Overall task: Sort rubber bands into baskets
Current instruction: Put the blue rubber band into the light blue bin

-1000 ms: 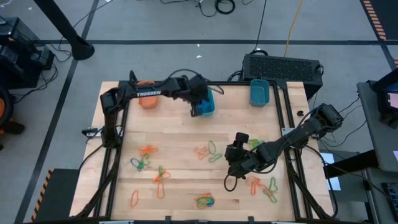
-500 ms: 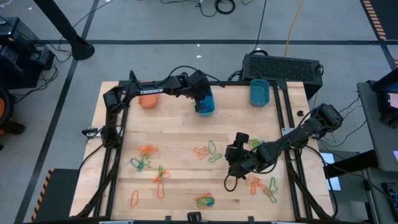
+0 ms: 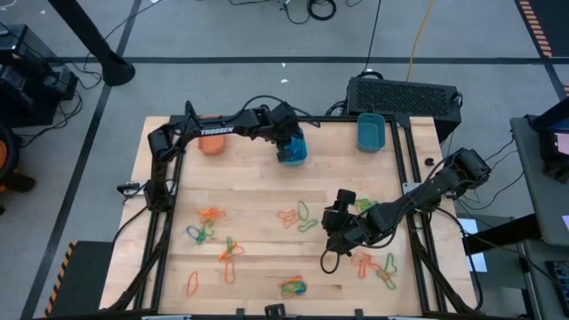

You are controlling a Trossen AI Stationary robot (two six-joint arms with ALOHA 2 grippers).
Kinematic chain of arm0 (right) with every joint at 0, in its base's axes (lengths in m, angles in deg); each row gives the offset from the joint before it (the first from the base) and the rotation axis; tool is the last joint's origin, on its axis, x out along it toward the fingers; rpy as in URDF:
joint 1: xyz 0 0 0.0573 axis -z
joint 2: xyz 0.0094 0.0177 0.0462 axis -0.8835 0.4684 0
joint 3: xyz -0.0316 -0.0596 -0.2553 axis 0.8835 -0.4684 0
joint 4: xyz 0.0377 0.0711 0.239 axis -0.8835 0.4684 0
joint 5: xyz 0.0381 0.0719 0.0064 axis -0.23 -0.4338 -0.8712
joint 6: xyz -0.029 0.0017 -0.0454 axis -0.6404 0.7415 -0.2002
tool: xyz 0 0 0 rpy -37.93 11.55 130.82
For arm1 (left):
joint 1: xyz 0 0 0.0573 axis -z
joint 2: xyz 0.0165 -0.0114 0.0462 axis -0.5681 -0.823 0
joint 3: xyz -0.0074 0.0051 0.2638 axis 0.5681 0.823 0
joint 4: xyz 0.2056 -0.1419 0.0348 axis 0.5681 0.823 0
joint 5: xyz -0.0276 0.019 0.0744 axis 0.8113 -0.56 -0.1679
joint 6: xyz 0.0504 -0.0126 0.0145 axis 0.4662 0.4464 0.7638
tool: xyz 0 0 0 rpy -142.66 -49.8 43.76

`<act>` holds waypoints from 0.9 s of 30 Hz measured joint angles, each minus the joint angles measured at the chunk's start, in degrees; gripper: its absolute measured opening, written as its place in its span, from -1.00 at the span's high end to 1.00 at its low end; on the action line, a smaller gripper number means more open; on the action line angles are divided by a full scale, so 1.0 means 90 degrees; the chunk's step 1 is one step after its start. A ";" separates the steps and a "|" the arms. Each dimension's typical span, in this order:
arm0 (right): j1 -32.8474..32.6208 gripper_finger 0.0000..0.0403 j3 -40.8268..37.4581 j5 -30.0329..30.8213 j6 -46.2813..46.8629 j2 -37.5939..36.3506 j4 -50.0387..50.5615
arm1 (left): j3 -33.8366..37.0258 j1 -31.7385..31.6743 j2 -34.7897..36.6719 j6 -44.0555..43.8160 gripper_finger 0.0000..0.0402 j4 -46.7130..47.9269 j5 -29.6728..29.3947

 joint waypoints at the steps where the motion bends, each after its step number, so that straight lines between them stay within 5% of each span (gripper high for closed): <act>1: 0.0000 -0.01 0.0000 0.0000 0.0000 0.0000 0.0000 | 0.0000 0.0000 0.0000 0.0000 0.79 0.0001 -0.0006; 10: 0.0000 -0.01 0.0000 0.0038 0.0248 0.0000 0.0720 | 0.0000 0.0041 0.0028 -0.0014 0.28 0.0135 -0.0184; 19: 0.0000 0.13 -0.0023 0.0177 0.2417 0.0000 0.3219 | 0.0048 0.0216 0.0873 -0.0463 0.23 0.2190 0.0293; 27: -0.0097 0.27 -0.0688 -0.0160 0.4103 -0.0194 0.4371 | 0.2018 0.0500 0.2596 -0.0948 0.23 0.2164 0.0693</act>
